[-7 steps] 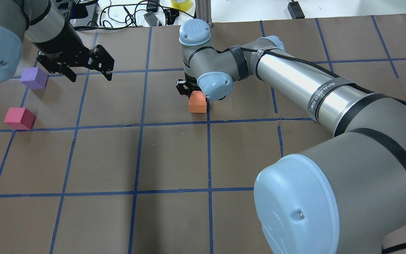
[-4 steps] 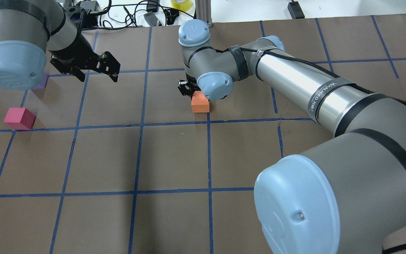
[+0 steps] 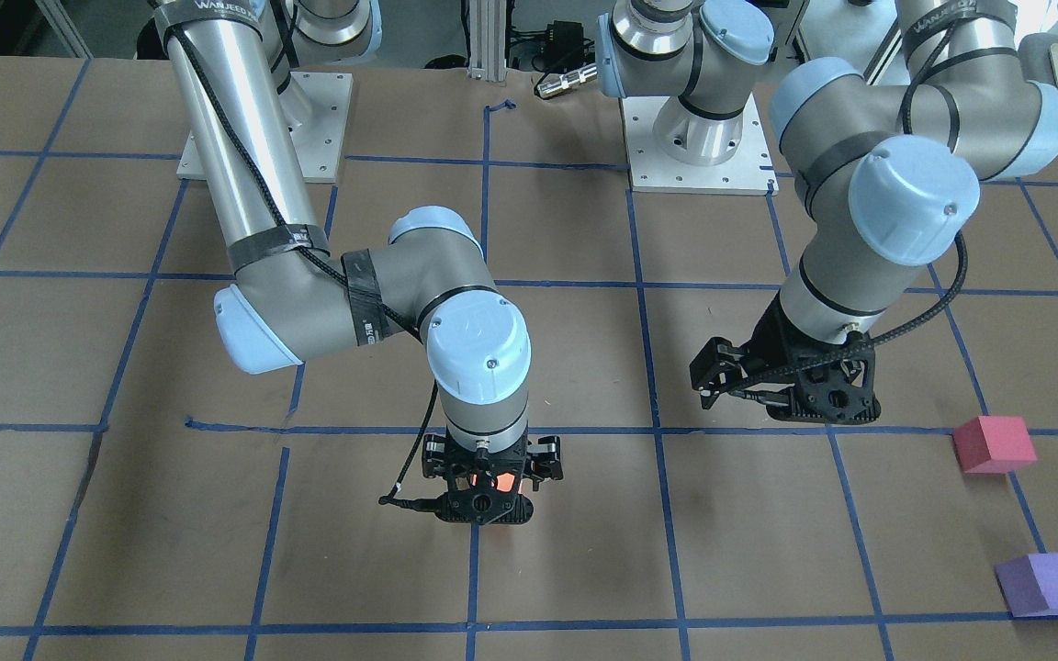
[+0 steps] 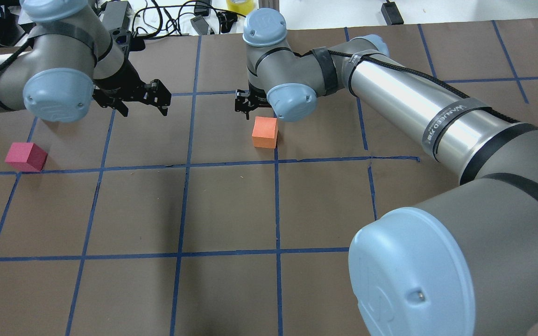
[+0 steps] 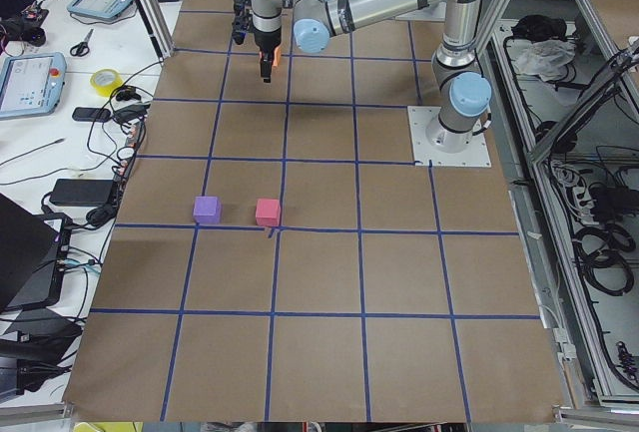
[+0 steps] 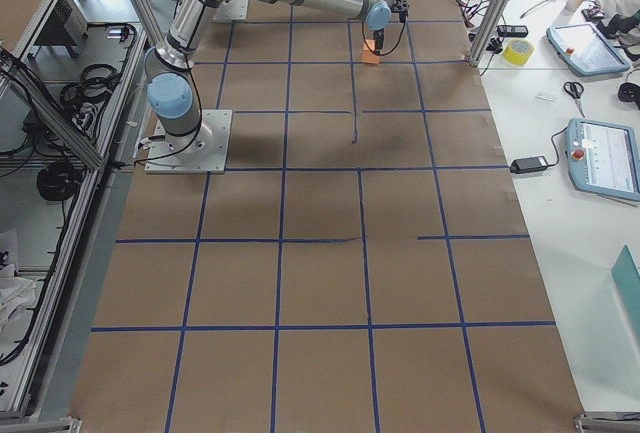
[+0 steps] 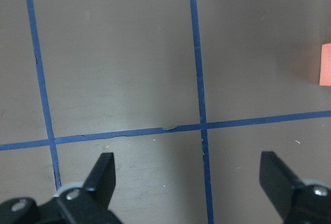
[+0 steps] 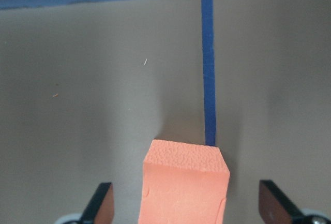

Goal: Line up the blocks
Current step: 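Set down the orange cube, open the right gripper while the left reaches in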

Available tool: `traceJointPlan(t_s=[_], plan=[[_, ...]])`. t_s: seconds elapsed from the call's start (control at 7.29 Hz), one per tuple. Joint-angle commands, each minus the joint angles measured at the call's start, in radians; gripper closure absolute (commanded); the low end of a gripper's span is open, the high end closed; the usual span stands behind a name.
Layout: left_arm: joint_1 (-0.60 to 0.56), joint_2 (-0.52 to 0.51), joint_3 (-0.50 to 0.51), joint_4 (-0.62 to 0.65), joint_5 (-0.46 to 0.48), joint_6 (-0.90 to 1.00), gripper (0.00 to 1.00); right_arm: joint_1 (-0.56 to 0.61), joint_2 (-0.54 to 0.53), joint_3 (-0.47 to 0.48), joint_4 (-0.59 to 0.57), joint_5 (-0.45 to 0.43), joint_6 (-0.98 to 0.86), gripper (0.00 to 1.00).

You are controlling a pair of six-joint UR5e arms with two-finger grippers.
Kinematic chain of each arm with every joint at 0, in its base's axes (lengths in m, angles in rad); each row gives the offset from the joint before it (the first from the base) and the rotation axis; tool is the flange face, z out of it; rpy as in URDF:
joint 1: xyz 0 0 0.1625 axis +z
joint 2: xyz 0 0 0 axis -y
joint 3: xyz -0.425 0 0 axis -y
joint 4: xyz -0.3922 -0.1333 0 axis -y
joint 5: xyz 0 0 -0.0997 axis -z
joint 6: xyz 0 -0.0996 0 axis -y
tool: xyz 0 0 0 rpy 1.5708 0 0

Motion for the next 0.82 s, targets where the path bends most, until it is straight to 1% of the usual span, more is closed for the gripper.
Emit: traceJointPlan(t_s=[0.0, 0.14, 0.27, 0.41, 0.55, 0.69], plan=[[0.0, -0.062, -0.001, 0.048, -0.006, -0.044, 0.0, -0.069, -0.124, -0.022, 0.114, 0.067, -0.018, 0.0], [0.0, -0.118, 0.002, 0.077, -0.015, -0.026, 0.0, -0.144, -0.211, -0.003, 0.242, 0.045, -0.145, 0.0], [-0.029, -0.157, 0.004, 0.168, -0.016, -0.021, 0.0, -0.227, -0.277, 0.0, 0.323, 0.042, -0.238, 0.0], [-0.125, -0.177, 0.008, 0.207, -0.009, -0.035, 0.0, -0.278, -0.342, 0.007, 0.422, 0.033, -0.328, 0.0], [-0.224, -0.201, 0.055, 0.229, -0.003, -0.049, 0.0, -0.29, -0.406, 0.027, 0.487, -0.014, -0.401, 0.0], [-0.303, -0.237, 0.097, 0.233, -0.004, -0.18, 0.0, -0.293, -0.445, 0.078, 0.477, -0.044, -0.404, 0.0]])
